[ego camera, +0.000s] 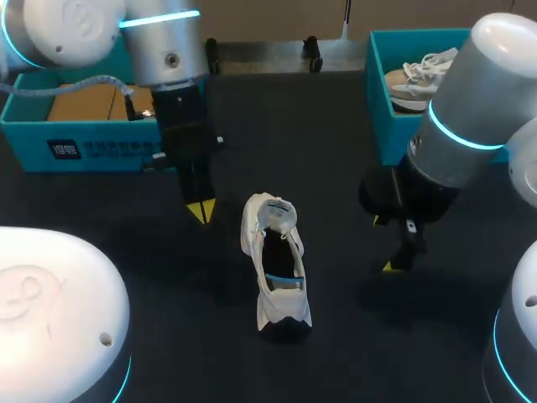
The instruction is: Take the shoe out of the shoebox, open the shoe tongue, remove and reinsert the insole, then place the shoe into the shoebox
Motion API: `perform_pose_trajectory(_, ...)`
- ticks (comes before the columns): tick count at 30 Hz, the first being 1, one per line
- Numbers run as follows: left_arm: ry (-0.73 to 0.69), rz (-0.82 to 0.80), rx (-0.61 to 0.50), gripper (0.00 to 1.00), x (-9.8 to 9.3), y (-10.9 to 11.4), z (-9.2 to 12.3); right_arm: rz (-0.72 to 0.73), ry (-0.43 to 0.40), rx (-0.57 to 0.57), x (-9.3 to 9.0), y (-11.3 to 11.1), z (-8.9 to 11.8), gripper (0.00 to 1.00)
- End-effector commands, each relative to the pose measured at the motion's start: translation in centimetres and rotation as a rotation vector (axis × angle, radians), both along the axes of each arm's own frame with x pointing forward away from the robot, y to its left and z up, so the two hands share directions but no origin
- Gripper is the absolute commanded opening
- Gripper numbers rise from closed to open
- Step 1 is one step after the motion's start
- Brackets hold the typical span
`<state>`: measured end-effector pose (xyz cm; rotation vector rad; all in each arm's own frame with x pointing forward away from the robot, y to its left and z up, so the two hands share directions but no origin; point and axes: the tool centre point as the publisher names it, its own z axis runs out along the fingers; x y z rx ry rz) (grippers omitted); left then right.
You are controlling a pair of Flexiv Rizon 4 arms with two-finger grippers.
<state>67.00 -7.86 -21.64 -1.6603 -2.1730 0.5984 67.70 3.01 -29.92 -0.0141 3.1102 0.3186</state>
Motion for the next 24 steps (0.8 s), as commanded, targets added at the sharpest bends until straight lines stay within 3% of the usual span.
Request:
perform_pose_trajectory(1,-0.003,-0.088,0.067,0.00,-0.4,-2.3,-1.2,0.012,0.008,-0.023,0.0,-3.0,2.1,1.00)
perform_pose_trajectory(7,-0.018,-0.149,0.070,0.00,-1.1,-3.6,-1.7,-0.007,0.045,-0.050,0.3,-5.8,2.8,1.00)
perform_pose_trajectory(11,-0.006,-0.191,0.050,0.00,-1.1,-3.9,-1.8,-0.032,-0.019,0.036,0.1,-7.4,2.3,1.00)
perform_pose_trajectory(24,-0.006,-0.191,0.050,0.00,-1.1,-3.9,-1.8,-0.032,-0.019,0.036,0.1,-7.4,2.3,1.00)
